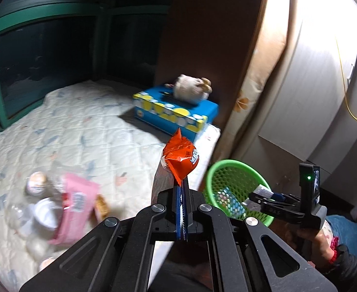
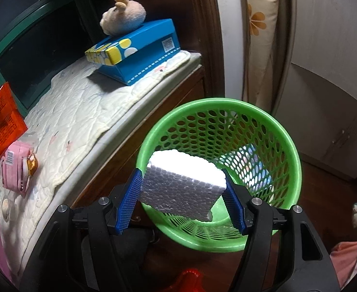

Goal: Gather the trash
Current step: 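Open the right gripper over the green basket while the left gripper drops the orange wrapper in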

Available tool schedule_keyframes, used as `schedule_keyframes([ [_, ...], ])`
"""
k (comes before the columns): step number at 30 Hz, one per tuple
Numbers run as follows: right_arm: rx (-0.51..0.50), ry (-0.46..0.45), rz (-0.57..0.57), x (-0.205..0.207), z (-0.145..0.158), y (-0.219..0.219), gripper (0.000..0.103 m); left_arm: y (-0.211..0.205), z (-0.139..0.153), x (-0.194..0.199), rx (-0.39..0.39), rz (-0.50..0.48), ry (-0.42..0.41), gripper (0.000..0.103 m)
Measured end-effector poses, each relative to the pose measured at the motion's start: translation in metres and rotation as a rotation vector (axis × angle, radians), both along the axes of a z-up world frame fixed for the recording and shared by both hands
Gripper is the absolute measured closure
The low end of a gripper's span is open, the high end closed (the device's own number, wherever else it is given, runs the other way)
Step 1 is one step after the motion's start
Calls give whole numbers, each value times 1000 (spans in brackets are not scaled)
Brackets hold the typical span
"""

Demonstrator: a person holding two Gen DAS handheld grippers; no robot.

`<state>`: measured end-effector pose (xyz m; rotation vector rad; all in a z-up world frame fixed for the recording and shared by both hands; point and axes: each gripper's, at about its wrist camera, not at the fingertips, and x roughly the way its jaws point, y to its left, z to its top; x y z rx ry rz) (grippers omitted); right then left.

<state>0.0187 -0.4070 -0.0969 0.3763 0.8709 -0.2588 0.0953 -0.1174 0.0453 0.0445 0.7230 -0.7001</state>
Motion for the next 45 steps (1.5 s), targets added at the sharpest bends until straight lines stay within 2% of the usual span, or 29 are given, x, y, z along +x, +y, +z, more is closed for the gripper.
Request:
schedule_keyframes([
  [9,36,20,-69,-16,-16,-39,35,-90,-23,7,26,-147,49,101],
  [12,43,5,-84,-23,-13,-47,29,-117,-30,8,32,-192,68,101],
  [20,39,-34,-136,-50,-3,-65,28,-184,-58,2,83,-279,116,101],
  [26,31,-54,-169,-69,3,-73,27,-215,-81,-2,131,-319,161,101],
  [29,38,-57,-184,-74,2,-77,27,-221,-91,-3,137,-332,192,100],
  [31,46,-56,-197,-76,1,-79,27,-223,-97,-2,146,-333,211,92],
  [33,53,-57,-199,-78,1,-79,27,-222,-100,-2,145,-323,215,58],
  [39,50,-61,-182,-77,5,-71,27,-200,-96,-6,134,-297,204,58],
  [45,51,-76,-119,-64,13,-50,27,-153,-82,-6,119,-197,163,58],
])
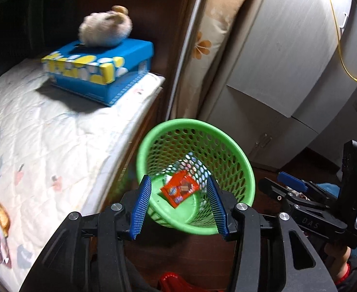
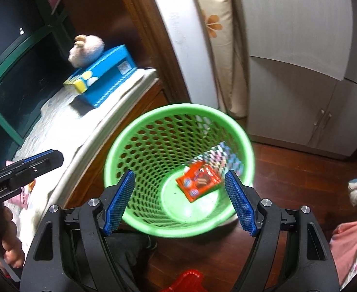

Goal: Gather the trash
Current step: 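Open the right gripper over the green basket while the left gripper drops the orange wrapper in, then move both grippers back over the remaining trash on the mattress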

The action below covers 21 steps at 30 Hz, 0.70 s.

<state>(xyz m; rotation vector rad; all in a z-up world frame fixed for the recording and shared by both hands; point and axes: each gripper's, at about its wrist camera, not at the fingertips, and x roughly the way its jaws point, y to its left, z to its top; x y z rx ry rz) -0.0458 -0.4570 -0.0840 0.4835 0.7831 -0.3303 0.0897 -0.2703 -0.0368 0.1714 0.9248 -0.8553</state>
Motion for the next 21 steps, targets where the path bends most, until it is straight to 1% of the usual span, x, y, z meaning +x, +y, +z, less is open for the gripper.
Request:
schedule_keyframes([
  [2,-5,-4,21,6,3,9,27,19,5,2,8,49,-20,58],
  [5,1,-19,57,14,8,24,27,51,14,4,-6,117,-51,58],
  [9,1,-26,119,28,12,48,27,93,22,6,10,213,-104,56],
  [14,-8,-32,197,45,18,78,27,147,27,8,14,324,-131,55],
  [15,-7,-36,212,48,20,83,27,158,28,9,14,348,-138,52],
  [19,-8,-46,259,59,27,102,27,195,28,7,15,427,-150,47],
  [20,-4,-50,271,62,28,107,27,205,28,5,20,449,-156,40],
  [21,-2,-54,282,64,30,111,27,215,27,3,26,478,-166,39],
])
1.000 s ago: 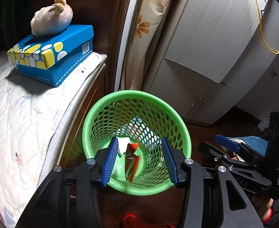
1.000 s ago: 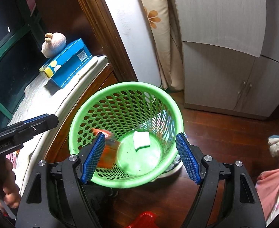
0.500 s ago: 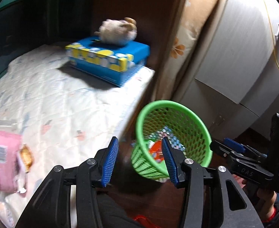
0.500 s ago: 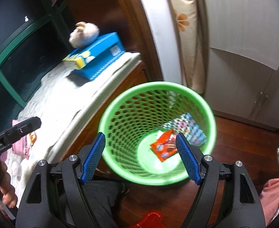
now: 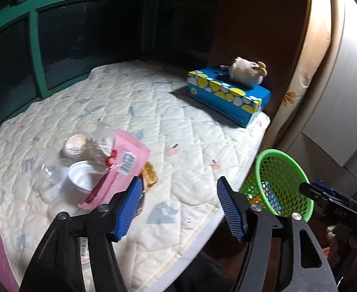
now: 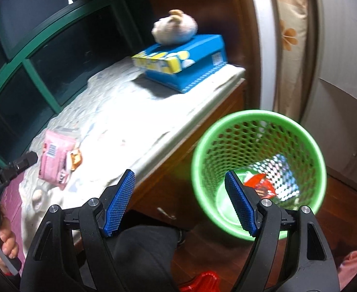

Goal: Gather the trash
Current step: 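Move both grippers back over the remaining trash on the mattress, then grasp the clear round container with the left gripper while the right gripper grasps the pink packet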

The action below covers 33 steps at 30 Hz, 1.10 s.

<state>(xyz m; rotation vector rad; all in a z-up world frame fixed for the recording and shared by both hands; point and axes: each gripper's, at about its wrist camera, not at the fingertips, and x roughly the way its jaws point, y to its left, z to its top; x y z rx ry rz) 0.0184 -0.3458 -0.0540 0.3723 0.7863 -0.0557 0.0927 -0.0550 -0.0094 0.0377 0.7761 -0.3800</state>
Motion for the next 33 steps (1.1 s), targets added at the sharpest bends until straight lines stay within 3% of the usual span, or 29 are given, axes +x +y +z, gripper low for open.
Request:
schedule_keyframes([
  [2,-4,-6,21,5,3,10,27,17,-2,-2,5,32,-4,38],
  [4,-2,-9,47,11,6,20,27,35,-4,-5,16,79,-10,28],
  [14,-5,-25,157,33,13,68,27,103,-40,-10,50,240,50,22],
  [22,-10,-25,230,44,17,102,27,119,-72,-4,60,269,121,20],
  [33,33,-6,315,62,15,139,24,122,-88,0,62,258,146,21],
])
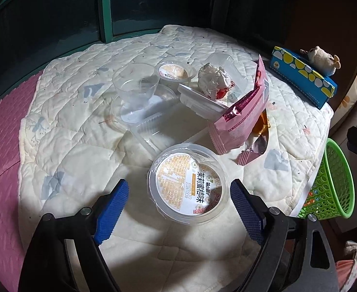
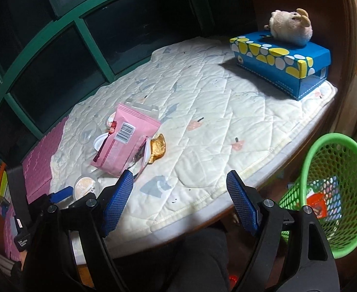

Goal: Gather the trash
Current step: 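Grasp the clear round container with the left gripper while the right gripper grasps the pink packet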

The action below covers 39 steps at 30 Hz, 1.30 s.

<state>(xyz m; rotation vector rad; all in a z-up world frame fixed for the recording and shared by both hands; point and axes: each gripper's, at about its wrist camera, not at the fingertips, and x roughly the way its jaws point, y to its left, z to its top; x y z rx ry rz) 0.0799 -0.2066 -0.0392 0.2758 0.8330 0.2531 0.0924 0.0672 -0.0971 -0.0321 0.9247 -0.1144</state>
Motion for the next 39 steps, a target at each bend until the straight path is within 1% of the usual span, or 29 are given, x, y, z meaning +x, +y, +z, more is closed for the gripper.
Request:
schedule_keyframes([
  [1,11,5,9,3,0,3,24,0,0,0,-5,-3,-1,22],
  [5,47,17,42,15,0,18,24,1,-1,0,-40,-22,6,33],
  [9,127,50,73,31,-1,33,24,-2,-1,-2,-56,-45,6,42],
  [12,164,67,92,44,-3,45,24,-2,-1,-4,-64,-55,2,44],
  [14,193,82,101,55,-6,51,24,-1,0,-6,-63,-58,-4,47],
  [16,212,95,102,63,-9,56,24,2,0,-7,-77,-60,-2,49],
  [17,222,101,105,68,-10,59,24,4,0,-8,-88,-61,0,51],
  [18,233,105,111,72,-12,62,24,6,0,-9,-93,-61,4,55],
  [20,253,113,115,79,-15,67,24,8,-2,-9,-106,-62,10,57],
  [23,250,125,106,89,-22,73,24,13,-3,-10,-129,-62,15,59],
  [28,237,155,92,104,-35,78,24,13,-4,-10,-136,-70,18,59],
  [31,250,183,82,113,-45,77,24,13,-4,-9,-138,-73,25,59],
  [34,275,191,95,118,-50,76,23,14,-4,-9,-148,-74,32,59],
  [37,310,206,98,121,-54,75,23,15,-4,-7,-160,-74,38,53],
  [39,328,213,103,123,-55,75,23,15,-3,-7,-159,-72,38,46],
])
